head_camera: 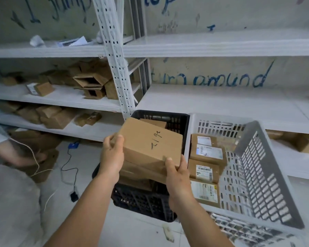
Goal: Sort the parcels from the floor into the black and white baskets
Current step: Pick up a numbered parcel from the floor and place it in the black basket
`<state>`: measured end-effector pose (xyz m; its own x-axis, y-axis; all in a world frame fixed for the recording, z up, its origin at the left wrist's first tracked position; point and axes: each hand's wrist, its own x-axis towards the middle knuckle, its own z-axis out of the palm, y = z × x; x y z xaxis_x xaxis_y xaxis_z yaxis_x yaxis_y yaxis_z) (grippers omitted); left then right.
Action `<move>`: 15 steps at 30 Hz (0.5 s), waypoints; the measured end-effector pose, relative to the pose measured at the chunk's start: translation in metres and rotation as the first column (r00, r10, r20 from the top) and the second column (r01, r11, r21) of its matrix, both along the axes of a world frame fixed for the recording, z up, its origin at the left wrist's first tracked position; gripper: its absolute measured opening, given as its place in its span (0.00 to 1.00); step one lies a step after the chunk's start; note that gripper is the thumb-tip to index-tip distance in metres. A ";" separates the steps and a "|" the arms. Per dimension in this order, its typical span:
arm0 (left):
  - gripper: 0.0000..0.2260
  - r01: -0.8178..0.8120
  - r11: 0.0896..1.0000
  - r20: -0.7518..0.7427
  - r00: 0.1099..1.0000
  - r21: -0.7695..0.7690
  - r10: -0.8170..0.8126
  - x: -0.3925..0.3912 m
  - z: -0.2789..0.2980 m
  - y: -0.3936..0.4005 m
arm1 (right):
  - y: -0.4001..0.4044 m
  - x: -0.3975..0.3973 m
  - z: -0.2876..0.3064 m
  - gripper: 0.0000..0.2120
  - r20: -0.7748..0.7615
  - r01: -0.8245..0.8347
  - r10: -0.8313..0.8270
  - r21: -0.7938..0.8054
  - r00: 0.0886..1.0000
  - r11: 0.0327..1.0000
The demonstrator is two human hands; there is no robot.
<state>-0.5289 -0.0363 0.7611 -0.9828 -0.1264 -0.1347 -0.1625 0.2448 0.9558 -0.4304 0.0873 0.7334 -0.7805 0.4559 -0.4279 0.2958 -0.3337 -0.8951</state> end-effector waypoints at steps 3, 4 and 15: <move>0.13 0.043 0.999 0.006 0.999 -0.017 -0.043 -0.032 -0.009 0.004 | 0.001 -0.027 -0.011 0.30 0.026 0.024 -0.024 -0.001 0.999 1.000; 0.14 0.065 0.998 0.006 0.998 -0.025 -0.065 -0.043 -0.012 0.006 | 0.001 -0.036 -0.015 0.30 0.041 0.037 -0.037 -0.004 0.998 0.999; 0.17 0.566 0.804 0.079 0.824 -0.186 -0.561 -0.204 -0.042 0.048 | -0.028 -0.151 -0.060 0.26 0.212 0.395 -0.383 -0.015 0.899 0.919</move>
